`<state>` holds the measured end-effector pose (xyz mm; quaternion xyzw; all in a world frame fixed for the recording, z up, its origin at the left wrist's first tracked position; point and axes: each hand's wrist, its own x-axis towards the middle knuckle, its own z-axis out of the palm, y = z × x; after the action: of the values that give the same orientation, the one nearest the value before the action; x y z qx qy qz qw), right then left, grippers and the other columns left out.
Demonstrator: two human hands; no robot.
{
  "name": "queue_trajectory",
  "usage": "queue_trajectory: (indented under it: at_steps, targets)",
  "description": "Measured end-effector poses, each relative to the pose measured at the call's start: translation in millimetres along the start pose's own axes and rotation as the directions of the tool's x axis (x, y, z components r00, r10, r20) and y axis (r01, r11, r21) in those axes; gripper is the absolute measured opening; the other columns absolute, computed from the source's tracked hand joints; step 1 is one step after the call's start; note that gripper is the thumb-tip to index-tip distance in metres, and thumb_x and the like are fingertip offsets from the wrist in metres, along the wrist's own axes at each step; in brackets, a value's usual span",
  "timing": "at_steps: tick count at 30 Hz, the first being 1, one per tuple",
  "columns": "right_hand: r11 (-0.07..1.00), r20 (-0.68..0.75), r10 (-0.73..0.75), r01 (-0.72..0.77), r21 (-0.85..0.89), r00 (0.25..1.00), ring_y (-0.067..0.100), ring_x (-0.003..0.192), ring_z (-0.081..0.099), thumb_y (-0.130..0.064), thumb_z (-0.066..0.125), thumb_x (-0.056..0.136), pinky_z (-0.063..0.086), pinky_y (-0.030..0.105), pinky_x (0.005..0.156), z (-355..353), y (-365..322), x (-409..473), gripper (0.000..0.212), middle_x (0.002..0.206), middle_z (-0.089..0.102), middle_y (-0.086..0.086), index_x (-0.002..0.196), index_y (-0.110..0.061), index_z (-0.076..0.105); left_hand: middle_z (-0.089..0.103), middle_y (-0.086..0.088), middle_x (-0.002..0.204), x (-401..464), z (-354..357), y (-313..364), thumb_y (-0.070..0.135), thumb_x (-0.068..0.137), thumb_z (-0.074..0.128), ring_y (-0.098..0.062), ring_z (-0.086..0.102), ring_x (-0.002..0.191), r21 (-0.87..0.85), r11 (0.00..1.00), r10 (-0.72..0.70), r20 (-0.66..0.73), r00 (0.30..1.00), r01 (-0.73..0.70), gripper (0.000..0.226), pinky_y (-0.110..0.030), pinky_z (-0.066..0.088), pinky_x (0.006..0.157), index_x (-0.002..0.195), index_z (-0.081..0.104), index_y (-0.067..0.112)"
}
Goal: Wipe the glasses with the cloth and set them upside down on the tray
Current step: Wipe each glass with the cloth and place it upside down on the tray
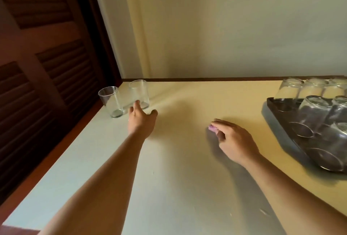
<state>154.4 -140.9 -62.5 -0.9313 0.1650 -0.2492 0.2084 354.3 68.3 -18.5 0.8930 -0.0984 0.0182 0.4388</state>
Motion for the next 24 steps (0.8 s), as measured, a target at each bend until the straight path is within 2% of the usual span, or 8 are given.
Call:
queue_trajectory:
  at_steps: [3, 8, 11, 17, 21, 24]
  targets:
    - [1.000, -0.018, 0.020, -0.020, 0.007, 1.000, 0.015, 0.128, 0.061, -0.012, 0.062, 0.098, 0.050, 0.030, 0.101, 4.8, 5.8, -2.3, 0.032, 0.139, 0.064, -0.011, 0.126, -0.024, 0.073, 0.040, -0.016, 0.153, 17.0, 11.3, -1.6, 0.027, 0.094, 0.069, -0.039, 0.050, 0.131, -0.053, 0.996, -0.081, -0.064, 0.995, 0.077, 0.077, -0.044, 0.045, 0.101, 0.157, 0.028, 0.012]
    - [1.000, -0.025, 0.016, -0.016, -0.014, 1.000, 0.012, 0.127, 0.062, -0.016, 0.063, 0.098, 0.052, 0.032, 0.101, 7.5, 6.5, -0.7, 0.033, 0.139, 0.063, -0.015, 0.126, -0.030, 0.073, 0.050, -0.014, 0.146, 50.5, 19.1, -6.8, 0.030, 0.088, 0.071, -0.038, 0.052, 0.127, -0.116, 0.986, -0.133, -0.108, 0.985, 0.120, 0.070, -0.044, 0.046, 0.098, 0.146, 0.035, 0.012]
    - [0.999, -0.020, 0.032, -0.032, -0.014, 0.999, 0.011, 0.128, 0.060, -0.017, 0.061, 0.098, 0.051, 0.032, 0.102, 6.1, 4.4, -0.4, 0.034, 0.141, 0.062, -0.017, 0.127, -0.031, 0.072, 0.052, -0.012, 0.148, 66.1, 21.6, -9.4, 0.040, 0.088, 0.071, -0.039, 0.051, 0.131, -0.092, 0.988, -0.137, -0.123, 0.983, 0.126, 0.077, -0.050, 0.047, 0.107, 0.150, 0.033, 0.017]
    - [0.997, 0.008, 0.068, -0.068, -0.024, 0.998, 0.007, 0.130, 0.057, -0.018, 0.058, 0.100, 0.048, 0.028, 0.102, 4.2, -0.7, -0.4, 0.036, 0.142, 0.059, -0.022, 0.128, -0.035, 0.070, 0.059, -0.010, 0.144, 87.3, 26.5, -14.9, 0.055, 0.090, 0.068, -0.039, 0.052, 0.131, -0.004, 0.989, -0.146, -0.139, 0.979, 0.147, 0.076, -0.053, 0.050, 0.105, 0.150, 0.037, 0.021]
    - [0.997, 0.018, 0.071, -0.070, -0.037, 0.997, 0.005, 0.131, 0.056, -0.014, 0.058, 0.097, 0.047, 0.027, 0.105, 2.4, -2.8, -0.6, 0.041, 0.142, 0.059, -0.021, 0.130, -0.034, 0.070, 0.061, -0.006, 0.142, 85.4, 32.7, -17.6, 0.059, 0.088, 0.070, -0.035, 0.055, 0.129, -0.007, 0.995, -0.103, -0.156, 0.982, 0.104, 0.074, -0.052, 0.050, 0.106, 0.146, 0.043, 0.023]
    - [0.997, 0.066, 0.071, -0.069, -0.033, 0.995, 0.004, 0.133, 0.053, -0.010, 0.057, 0.093, 0.044, 0.025, 0.109, 1.1, -1.2, 0.9, 0.048, 0.146, 0.055, -0.021, 0.133, -0.034, 0.067, 0.061, -0.006, 0.138, 65.8, 39.0, -13.2, 0.053, 0.088, 0.076, -0.028, 0.058, 0.125, -0.138, 0.990, -0.013, -0.152, 0.988, -0.009, 0.072, -0.044, 0.051, 0.103, 0.145, 0.047, 0.019]
